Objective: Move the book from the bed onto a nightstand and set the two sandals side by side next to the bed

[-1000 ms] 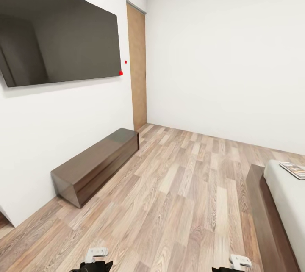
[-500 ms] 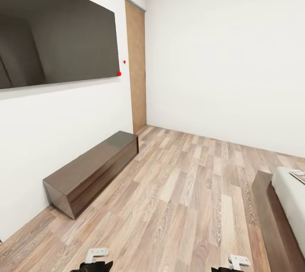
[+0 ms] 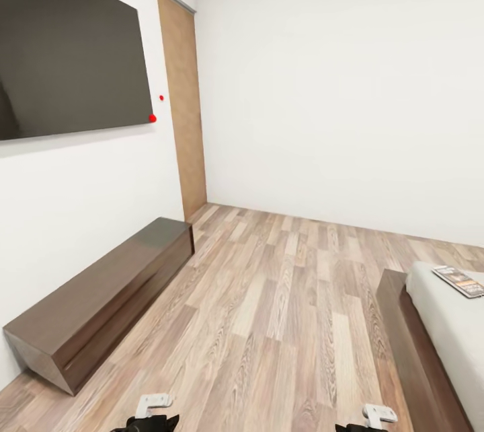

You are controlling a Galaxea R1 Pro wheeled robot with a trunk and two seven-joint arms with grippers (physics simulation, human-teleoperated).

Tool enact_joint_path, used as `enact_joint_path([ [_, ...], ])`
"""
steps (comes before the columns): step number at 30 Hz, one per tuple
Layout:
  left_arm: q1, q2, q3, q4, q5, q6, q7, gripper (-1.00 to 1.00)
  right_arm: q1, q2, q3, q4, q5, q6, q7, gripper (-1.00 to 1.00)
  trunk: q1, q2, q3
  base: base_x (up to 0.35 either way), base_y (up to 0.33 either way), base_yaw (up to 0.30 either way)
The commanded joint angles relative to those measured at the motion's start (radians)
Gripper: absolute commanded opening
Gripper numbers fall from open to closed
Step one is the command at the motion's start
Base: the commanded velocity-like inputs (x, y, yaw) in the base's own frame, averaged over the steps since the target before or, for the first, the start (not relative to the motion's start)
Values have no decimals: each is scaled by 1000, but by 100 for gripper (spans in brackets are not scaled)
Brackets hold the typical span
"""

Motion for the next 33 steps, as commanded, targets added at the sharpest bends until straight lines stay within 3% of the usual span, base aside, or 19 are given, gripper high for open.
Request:
enact_joint_path([
  [1, 0, 0, 8, 0, -9, -3, -3, 100, -1, 0, -3, 2, -7, -2, 5, 100, 1, 0, -1, 327, 0, -282],
  [28, 0, 0, 8, 0, -9, -3, -3, 100, -1, 0, -3, 2, -1, -2, 6, 100, 1, 0, -1, 327, 0, -270],
  [33, 0, 0, 8, 0, -9, -3, -3, 100, -1, 0, -3, 2, -1, -2, 6, 100, 1, 0, -1, 139, 0, -86],
])
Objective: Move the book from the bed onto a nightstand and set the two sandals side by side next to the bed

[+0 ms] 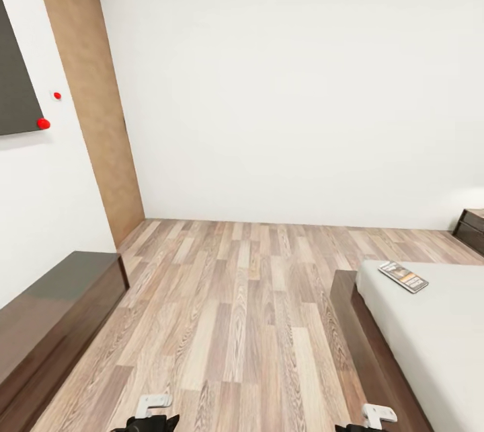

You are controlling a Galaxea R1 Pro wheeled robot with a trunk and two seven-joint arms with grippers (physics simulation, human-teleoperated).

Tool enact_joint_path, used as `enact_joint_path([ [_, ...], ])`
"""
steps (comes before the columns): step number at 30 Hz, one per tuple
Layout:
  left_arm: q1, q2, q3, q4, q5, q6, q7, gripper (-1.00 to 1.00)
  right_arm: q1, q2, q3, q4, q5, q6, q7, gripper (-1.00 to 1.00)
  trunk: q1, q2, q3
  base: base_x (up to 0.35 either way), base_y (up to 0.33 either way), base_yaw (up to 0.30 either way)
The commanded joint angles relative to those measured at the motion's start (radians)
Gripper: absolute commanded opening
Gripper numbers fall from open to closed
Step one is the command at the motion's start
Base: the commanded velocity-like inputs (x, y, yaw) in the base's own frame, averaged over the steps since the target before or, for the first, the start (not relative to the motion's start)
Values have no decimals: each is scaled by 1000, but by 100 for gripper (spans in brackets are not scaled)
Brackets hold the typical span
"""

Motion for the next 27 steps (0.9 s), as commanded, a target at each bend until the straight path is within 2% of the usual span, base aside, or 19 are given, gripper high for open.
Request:
enact_joint_path([
  [1, 0, 0, 8, 0, -10, -3, -3, 100, -1, 0, -3, 1, -8, -2, 6, 100, 0, -1, -1, 29, 0, -17],
  [17, 0, 0, 8, 0, -10, -3, -3, 100, -1, -6, -3, 1, -14, -2, 10, 100, 0, -1, 0, 4, 0, -2],
  [27, 0, 0, 8, 1, -10, -3, -3, 100, -1, -6, -3, 1, -13, -2, 10, 100, 0, -1, -13, 0, 0, 0],
])
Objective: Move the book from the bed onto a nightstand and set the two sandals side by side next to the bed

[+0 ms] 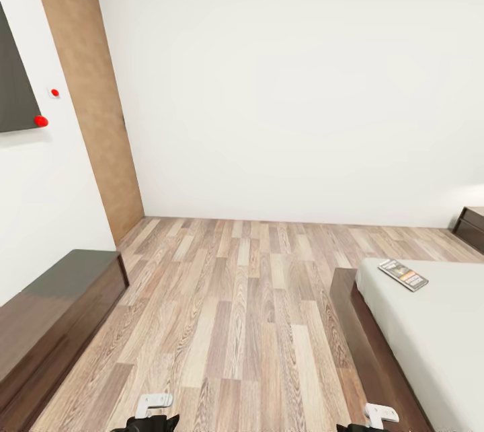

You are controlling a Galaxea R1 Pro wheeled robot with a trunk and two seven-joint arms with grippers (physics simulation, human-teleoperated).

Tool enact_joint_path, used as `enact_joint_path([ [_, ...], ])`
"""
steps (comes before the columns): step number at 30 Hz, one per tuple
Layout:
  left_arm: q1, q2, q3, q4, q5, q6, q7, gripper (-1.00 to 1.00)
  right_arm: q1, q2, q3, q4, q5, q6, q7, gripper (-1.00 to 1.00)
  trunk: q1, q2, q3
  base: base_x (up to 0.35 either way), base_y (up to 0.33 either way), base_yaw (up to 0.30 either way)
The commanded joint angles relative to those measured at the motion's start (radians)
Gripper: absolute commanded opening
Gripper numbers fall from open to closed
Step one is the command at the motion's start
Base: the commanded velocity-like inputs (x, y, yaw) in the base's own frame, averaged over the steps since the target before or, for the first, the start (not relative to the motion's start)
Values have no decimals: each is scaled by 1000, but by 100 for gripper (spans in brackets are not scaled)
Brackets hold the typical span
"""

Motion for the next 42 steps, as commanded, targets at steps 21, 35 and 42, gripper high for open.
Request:
enact_joint_path([
  [21, 0, 0, 9, 0, -10, -3, -3, 100, -1, 0, -3, 2, -4, -2, 5, 100, 0, -1, -34, 0, 0, 0],
  [35, 0, 0, 9, 0, -10, -3, -3, 100, -1, 0, -3, 2, -2, -2, 5, 100, 0, -1, -50, 0, 0, 0],
  [42, 0, 0, 9, 0, -10, -3, -3, 100, -1, 1, -3, 1, -2, -2, 4, 100, 0, -1, -51, 195, 0, 0],
])
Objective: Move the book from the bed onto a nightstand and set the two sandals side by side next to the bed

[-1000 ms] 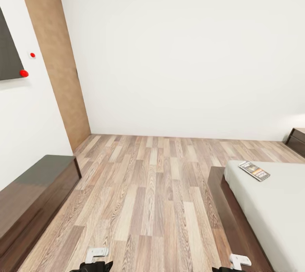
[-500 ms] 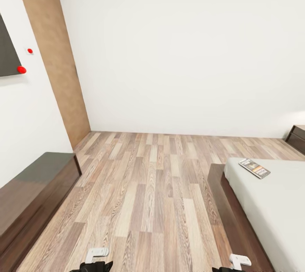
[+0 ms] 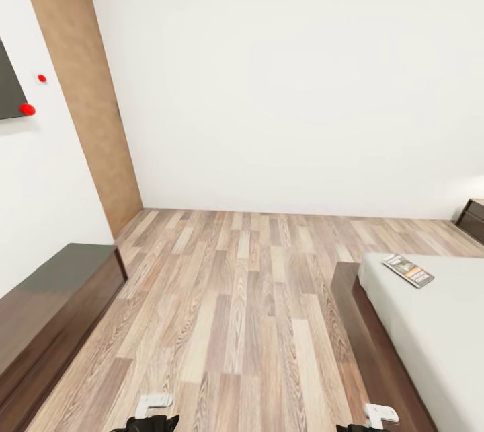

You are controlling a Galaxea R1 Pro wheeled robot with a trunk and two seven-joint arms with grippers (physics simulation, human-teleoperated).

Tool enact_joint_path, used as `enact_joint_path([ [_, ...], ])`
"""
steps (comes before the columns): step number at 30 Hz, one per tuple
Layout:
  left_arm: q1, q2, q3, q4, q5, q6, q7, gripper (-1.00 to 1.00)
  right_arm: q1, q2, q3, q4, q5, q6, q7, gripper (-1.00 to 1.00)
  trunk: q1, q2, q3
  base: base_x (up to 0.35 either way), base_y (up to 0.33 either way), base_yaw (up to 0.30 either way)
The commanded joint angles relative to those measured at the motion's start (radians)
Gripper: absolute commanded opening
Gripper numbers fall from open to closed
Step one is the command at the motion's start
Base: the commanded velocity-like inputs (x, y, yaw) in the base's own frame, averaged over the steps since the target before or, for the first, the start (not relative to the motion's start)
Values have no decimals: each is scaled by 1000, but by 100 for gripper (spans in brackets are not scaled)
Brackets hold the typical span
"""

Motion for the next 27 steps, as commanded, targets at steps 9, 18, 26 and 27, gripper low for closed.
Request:
enact_joint_path([
  [9, 0, 0, 8, 0, -10, -3, -3, 100, -1, 4, -3, 1, -9, -2, 4, 100, 0, 0, -1, 320, 0, 0],
  [18, 0, 0, 8, 0, -10, -3, -3, 100, -1, 5, -3, 2, -7, -2, 5, 100, 0, 0, -1, 330, 0, -152],
  [26, 0, 0, 8, 0, -10, -3, -3, 100, -1, 5, -3, 1, -8, -2, 4, 100, 0, 0, -1, 331, 0, -115],
  [27, 0, 0, 8, 0, -10, -3, -3, 100, -1, 5, -3, 1, -9, -2, 4, 100, 0, 0, -1, 331, 0, -10],
])
